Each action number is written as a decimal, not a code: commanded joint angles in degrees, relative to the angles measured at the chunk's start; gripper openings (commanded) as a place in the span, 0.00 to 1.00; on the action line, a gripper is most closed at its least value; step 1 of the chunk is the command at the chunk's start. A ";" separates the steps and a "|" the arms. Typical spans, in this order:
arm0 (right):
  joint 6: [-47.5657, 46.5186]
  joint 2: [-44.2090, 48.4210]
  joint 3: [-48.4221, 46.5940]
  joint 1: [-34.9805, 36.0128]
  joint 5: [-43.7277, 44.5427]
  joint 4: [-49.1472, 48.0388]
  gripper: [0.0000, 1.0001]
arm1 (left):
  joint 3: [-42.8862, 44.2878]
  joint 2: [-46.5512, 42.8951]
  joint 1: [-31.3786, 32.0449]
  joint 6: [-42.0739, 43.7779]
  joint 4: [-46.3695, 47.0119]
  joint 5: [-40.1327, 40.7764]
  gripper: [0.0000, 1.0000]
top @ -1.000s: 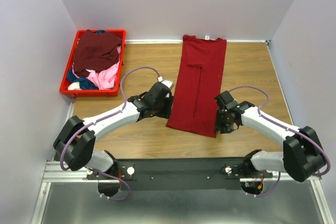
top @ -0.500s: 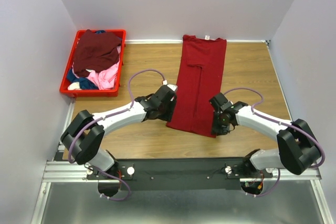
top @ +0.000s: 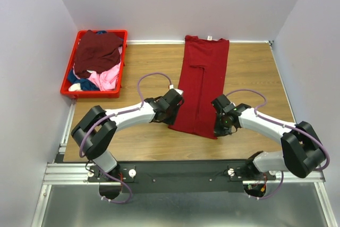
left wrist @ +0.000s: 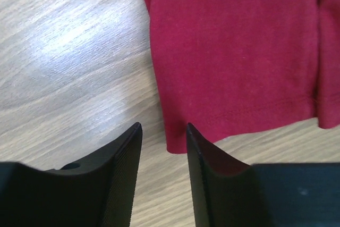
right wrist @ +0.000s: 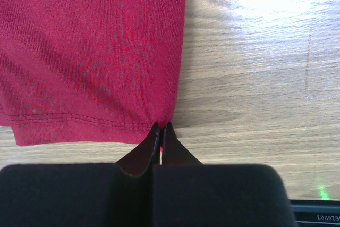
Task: Fold and stack the t-shirts
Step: Fold the tshirt
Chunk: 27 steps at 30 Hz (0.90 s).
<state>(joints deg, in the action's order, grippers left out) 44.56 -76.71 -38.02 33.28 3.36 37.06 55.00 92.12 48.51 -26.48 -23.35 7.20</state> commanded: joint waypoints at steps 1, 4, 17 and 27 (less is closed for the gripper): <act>-0.35 -0.90 2.69 0.56 2.36 0.47 0.01 | 1.69 2.19 0.71 -1.03 -1.25 1.77 0.46; -0.61 -1.08 2.69 0.56 2.01 0.30 0.01 | 1.95 2.89 1.41 -0.86 -1.08 0.36 0.47; -1.14 -0.55 2.95 0.56 1.48 -0.23 0.01 | 0.11 5.09 2.64 -2.08 -3.36 0.27 0.45; -0.44 4.44 0.85 2.74 -2.82 3.89 0.01 | -1.82 0.71 6.50 -5.06 -7.31 -0.43 0.00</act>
<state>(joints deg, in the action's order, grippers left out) 43.57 -75.22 -37.41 33.71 2.96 36.95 55.77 96.03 51.88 -29.04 -23.70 6.83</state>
